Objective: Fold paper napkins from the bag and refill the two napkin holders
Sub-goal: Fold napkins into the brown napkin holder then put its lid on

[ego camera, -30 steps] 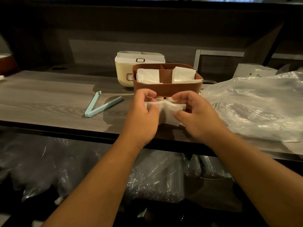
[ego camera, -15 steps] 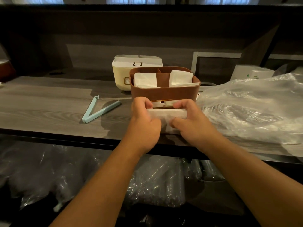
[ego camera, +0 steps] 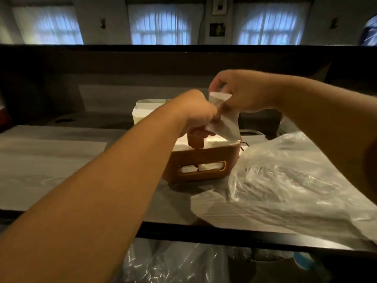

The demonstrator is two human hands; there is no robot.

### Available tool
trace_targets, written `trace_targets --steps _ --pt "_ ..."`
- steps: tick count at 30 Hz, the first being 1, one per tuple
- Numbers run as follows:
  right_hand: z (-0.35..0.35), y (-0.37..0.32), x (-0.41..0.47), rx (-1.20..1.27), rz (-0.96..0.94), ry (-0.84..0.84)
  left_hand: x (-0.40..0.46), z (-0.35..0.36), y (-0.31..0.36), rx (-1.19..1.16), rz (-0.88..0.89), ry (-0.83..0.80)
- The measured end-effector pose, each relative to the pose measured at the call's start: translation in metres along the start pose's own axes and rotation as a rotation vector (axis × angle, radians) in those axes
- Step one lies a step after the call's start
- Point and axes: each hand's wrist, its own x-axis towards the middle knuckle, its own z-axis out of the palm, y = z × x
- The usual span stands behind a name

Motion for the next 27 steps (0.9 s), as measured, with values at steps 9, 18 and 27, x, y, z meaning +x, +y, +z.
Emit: trace_targets --steps 9,18,27 --pt "0.042 0.027 0.023 -0.142 -0.11 -0.139 0.032 0.017 -0.012 0.317 -0.131 -0.077" --pt "0.035 0.028 -0.003 -0.19 -0.05 -0.401 0.045 0.012 -0.018 0.599 0.019 -0.173" --pt "0.058 0.089 -0.024 0.02 0.162 0.072 0.047 0.016 -0.005 0.765 0.05 -0.158"
